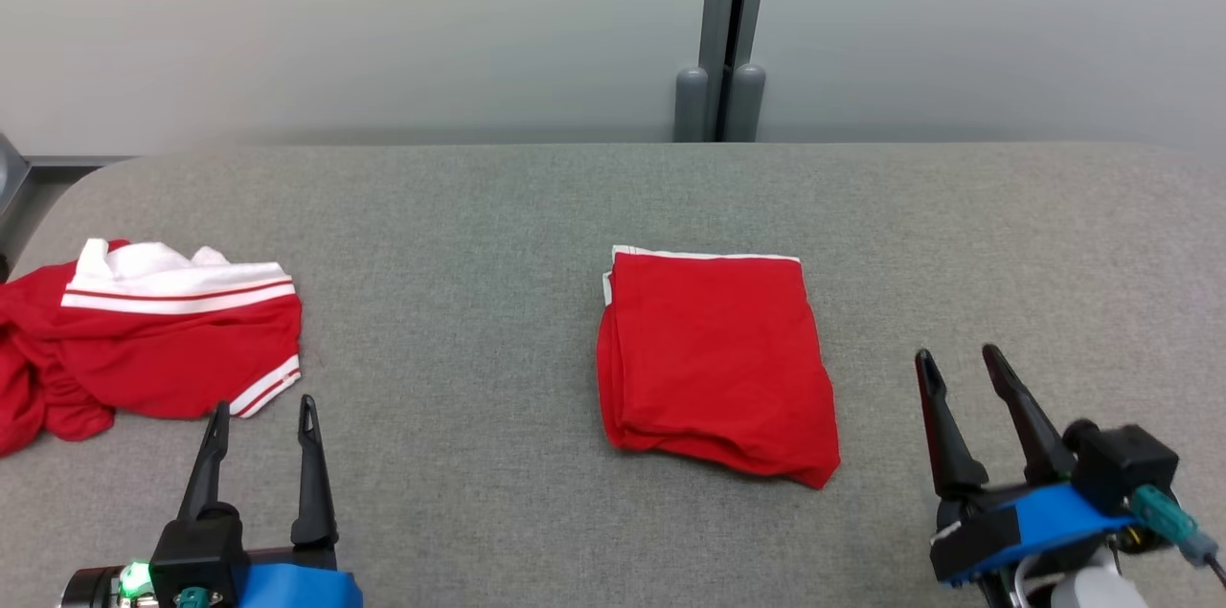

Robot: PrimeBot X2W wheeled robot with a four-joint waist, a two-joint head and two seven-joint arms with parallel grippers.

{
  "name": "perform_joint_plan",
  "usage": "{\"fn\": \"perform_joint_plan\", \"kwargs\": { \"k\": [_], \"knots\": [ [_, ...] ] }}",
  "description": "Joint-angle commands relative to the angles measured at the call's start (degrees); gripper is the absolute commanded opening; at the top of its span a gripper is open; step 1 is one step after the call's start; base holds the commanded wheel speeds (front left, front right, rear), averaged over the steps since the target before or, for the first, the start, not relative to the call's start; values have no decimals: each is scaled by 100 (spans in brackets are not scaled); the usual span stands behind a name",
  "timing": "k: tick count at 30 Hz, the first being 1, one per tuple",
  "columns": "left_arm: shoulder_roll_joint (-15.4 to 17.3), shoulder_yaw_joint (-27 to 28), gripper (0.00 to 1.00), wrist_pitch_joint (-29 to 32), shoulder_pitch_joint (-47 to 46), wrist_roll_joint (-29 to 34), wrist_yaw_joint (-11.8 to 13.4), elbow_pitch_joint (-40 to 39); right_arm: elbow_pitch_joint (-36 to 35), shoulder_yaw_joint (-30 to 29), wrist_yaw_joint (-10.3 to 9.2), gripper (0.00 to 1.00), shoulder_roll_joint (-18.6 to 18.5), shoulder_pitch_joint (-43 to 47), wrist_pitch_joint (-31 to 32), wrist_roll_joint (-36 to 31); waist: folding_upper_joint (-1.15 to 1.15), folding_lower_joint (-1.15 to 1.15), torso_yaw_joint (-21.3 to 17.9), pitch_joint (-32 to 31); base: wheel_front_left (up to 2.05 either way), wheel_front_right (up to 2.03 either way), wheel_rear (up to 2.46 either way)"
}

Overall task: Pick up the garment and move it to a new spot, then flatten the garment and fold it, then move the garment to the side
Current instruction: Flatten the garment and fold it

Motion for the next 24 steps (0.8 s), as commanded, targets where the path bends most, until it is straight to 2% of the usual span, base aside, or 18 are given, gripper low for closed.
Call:
{"fn": "perform_joint_plan", "kwargs": {
  "k": [1,11,24],
  "knots": [
    [38,-33,100,-15,52,24,32,6,-66,-63,3,100,51,170,-18,-61,-1,0,-33,-47,0,0,0],
    [120,-129,100,-15,261,52,32,168,-319,-419,3,100,296,882,-18,-659,-1,0,-89,-312,0,0,0],
    [209,-52,100,-15,346,-140,-25,248,-104,-526,3,100,394,923,-18,-722,-1,0,-34,-467,0,0,0]
  ]
}}
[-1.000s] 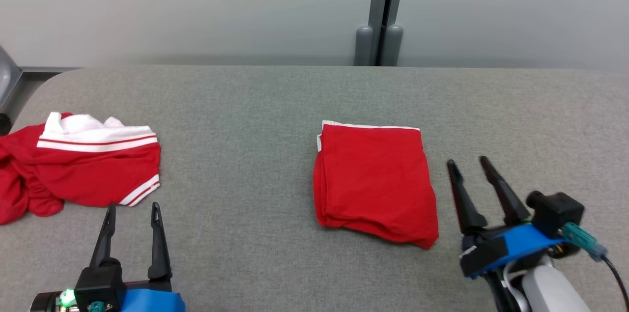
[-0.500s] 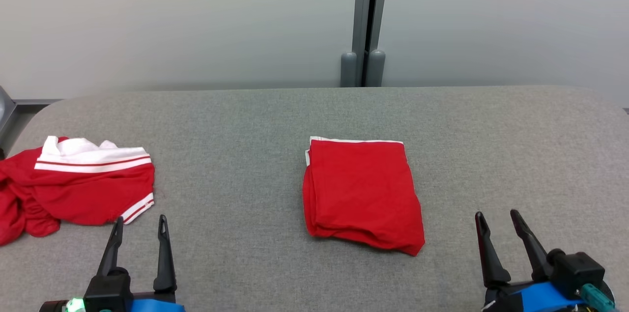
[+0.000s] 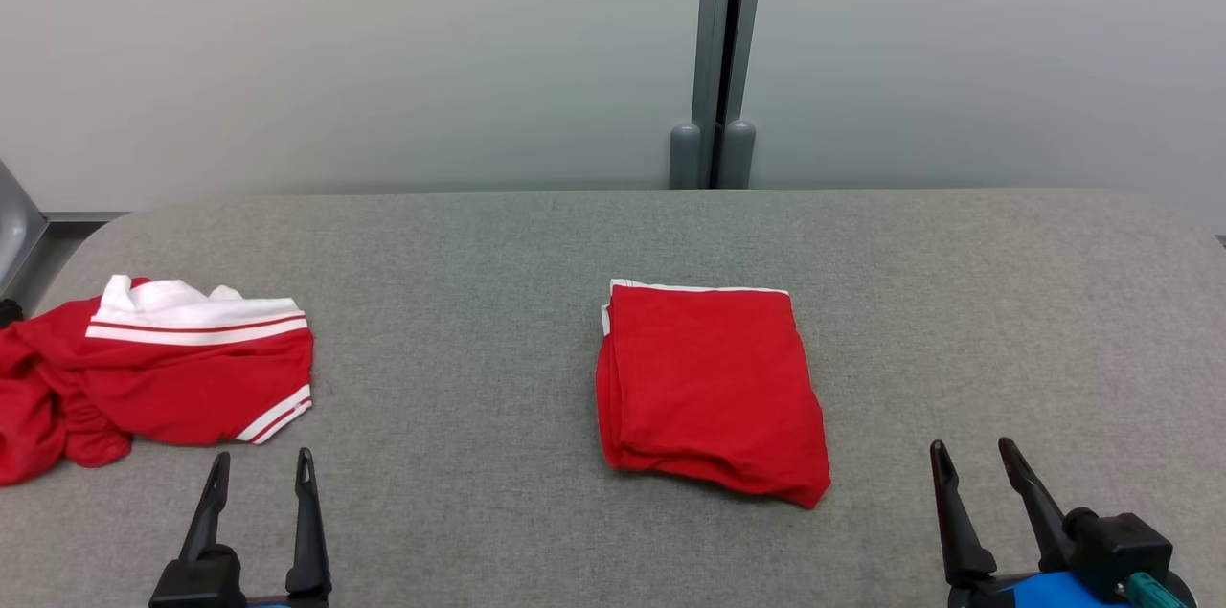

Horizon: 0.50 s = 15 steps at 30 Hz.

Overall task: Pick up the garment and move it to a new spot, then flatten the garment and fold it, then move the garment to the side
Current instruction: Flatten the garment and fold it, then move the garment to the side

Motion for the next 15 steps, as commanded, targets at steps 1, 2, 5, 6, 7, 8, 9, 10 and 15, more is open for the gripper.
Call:
{"fn": "perform_joint_plan", "kwargs": {
  "k": [1,2,5,6,7,8,9,10,15],
  "knots": [
    [24,11,100,-15,54,-24,-34,23,58,17,3,100,9,13,-19,-34,1,1,-1,-20,0,0,0],
    [11,20,100,-15,59,-62,-54,29,74,23,3,100,9,6,-19,-42,1,1,-1,-27,0,0,0],
    [7,42,100,-14,79,-163,-142,171,100,33,3,100,10,-1,-19,-50,1,1,-3,-40,0,0,0],
    [6,24,100,-15,47,-177,-175,160,106,36,3,100,11,-3,-19,-48,1,1,-1,-47,0,0,0],
    [3,23,100,-15,29,-203,-204,168,114,41,3,100,11,-4,-19,-52,1,1,3,-52,0,0,0],
    [-4,38,100,-15,25,-245,-207,201,131,45,3,100,12,-3,-19,-59,1,1,7,-56,0,0,0],
    [8,41,100,-15,11,-246,-236,230,146,44,3,100,11,-6,-19,-56,1,1,13,-58,0,0,0],
    [17,39,100,-15,-11,-262,-250,246,153,44,3,100,11,-13,-19,-49,1,1,18,-60,0,0,0],
    [35,70,100,-15,-92,-371,-343,264,224,50,3,100,12,-46,-19,5,1,1,40,-68,0,0,0]
  ]
}}
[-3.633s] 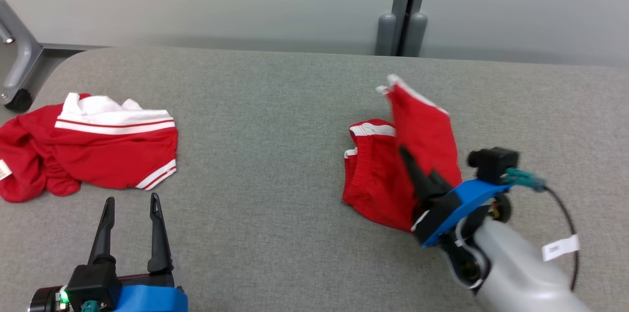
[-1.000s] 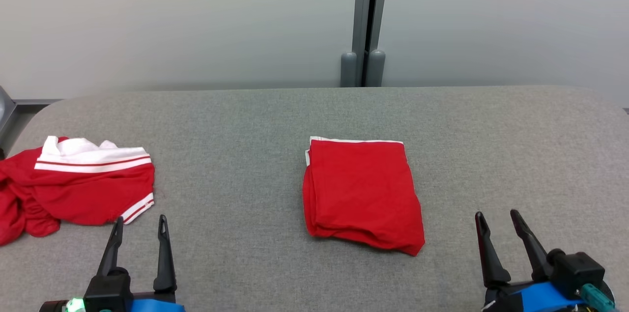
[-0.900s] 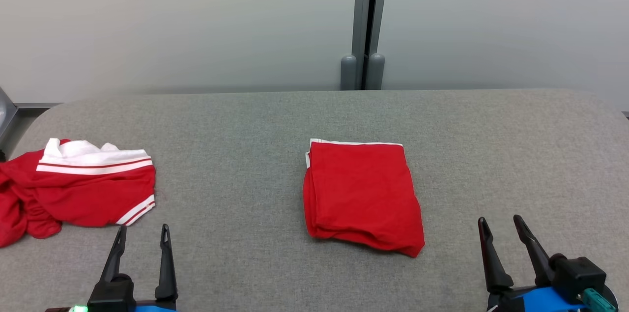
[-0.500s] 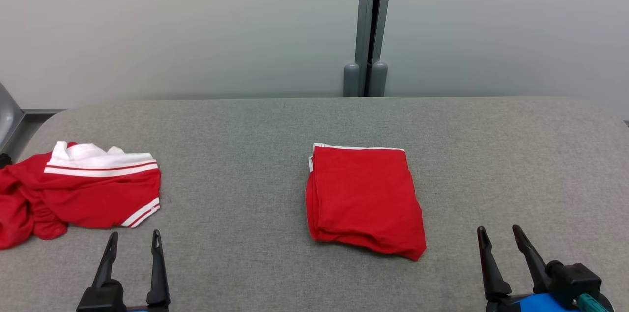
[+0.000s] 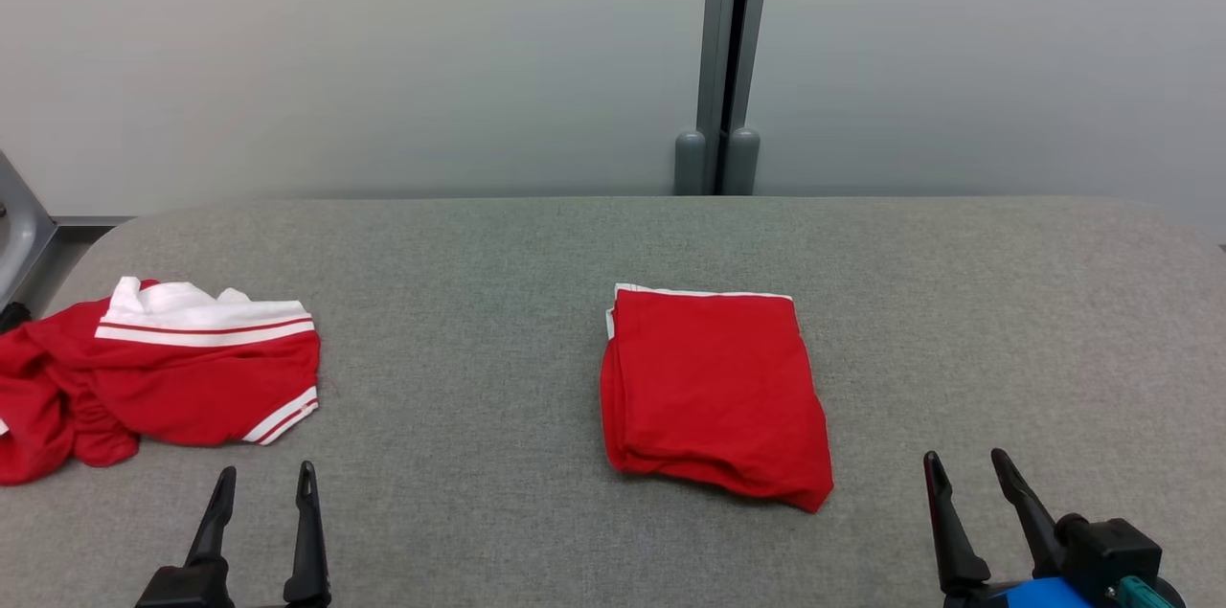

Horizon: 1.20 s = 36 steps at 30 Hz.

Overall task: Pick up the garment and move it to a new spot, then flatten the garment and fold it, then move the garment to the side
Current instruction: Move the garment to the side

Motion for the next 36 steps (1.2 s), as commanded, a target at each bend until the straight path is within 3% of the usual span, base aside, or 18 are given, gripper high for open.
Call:
{"fn": "perform_joint_plan", "kwargs": {
  "k": [1,23,29,36],
  "knots": [
    [26,14,100,-15,-107,-21,-15,-11,24,-3,3,100,1,-45,-19,23,0,0,6,-2,0,0,0],
    [-64,145,100,-15,-94,129,52,-104,184,81,3,100,2,-170,-19,100,0,0,37,14,0,0,0],
    [-106,103,100,-14,-254,169,62,-152,478,250,3,100,-51,-901,-18,-16,0,0,95,151,0,0,0],
    [-171,-28,100,-14,-579,218,82,-248,1332,566,3,100,-292,-2361,161,-84,0,0,288,506,0,0,0]
  ]
}}
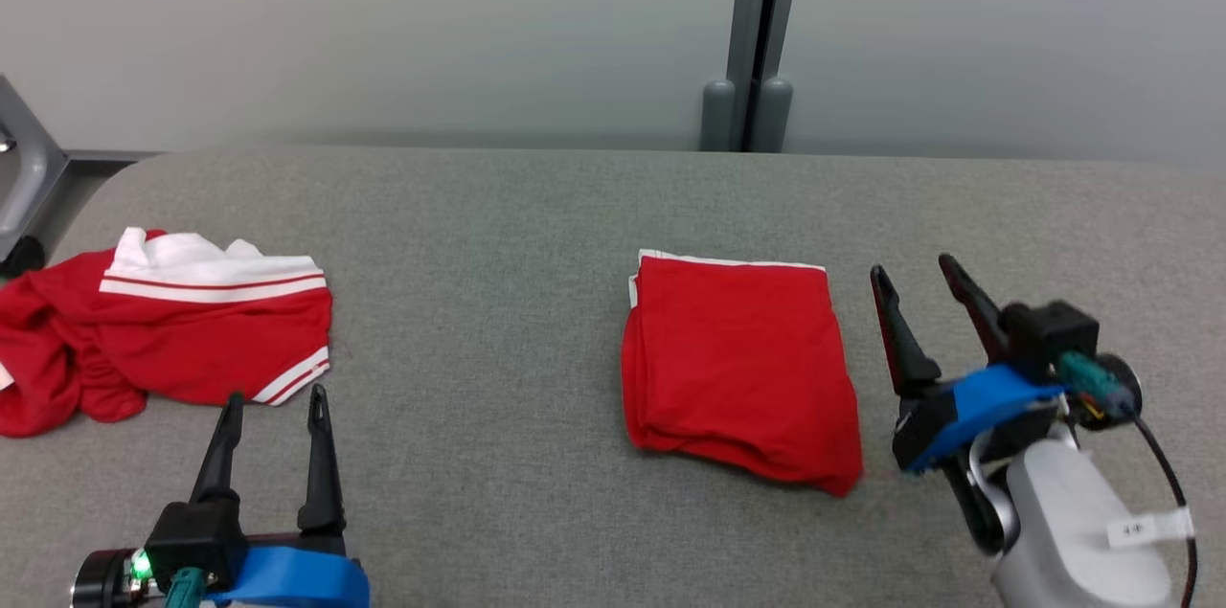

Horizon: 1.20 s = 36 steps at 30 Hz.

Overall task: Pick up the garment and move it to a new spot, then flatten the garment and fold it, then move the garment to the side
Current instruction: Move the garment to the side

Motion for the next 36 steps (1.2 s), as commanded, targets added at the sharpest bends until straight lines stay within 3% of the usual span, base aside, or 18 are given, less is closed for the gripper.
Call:
{"fn": "perform_joint_plan", "kwargs": {
  "k": [1,8,20,21,22,30,36],
  "knots": [
    [-19,-44,100,-14,-187,32,27,-42,275,76,3,100,-89,-395,137,-57,-1,0,135,200,0,0,0],
    [-72,-77,100,-14,-523,0,83,-113,1604,337,3,100,-202,-1321,658,-9,-1,0,322,659,0,0,0],
    [-144,-220,100,-14,-878,-68,145,-182,3098,937,4,100,-12,-1531,564,493,-1,0,464,1128,0,0,0],
    [-144,-225,100,-14,-879,-66,147,-194,3176,1012,11,93,48,-1500,592,594,-1,0,458,1128,0,0,0],
    [-147,-227,100,-14,-881,-62,154,-206,3227,1089,11,0,93,-1484,612,704,-1,0,450,1122,0,0,0],
    [-154,-308,100,-14,-931,26,164,-430,3163,1639,1,0,-273,-1955,257,823,-1,0,308,1149,0,0,0],
    [-154,-442,100,-14,-1085,117,175,-744,3068,2365,2,0,-845,-2714,279,666,-1,0,5,1510,0,0,0]
  ]
}}
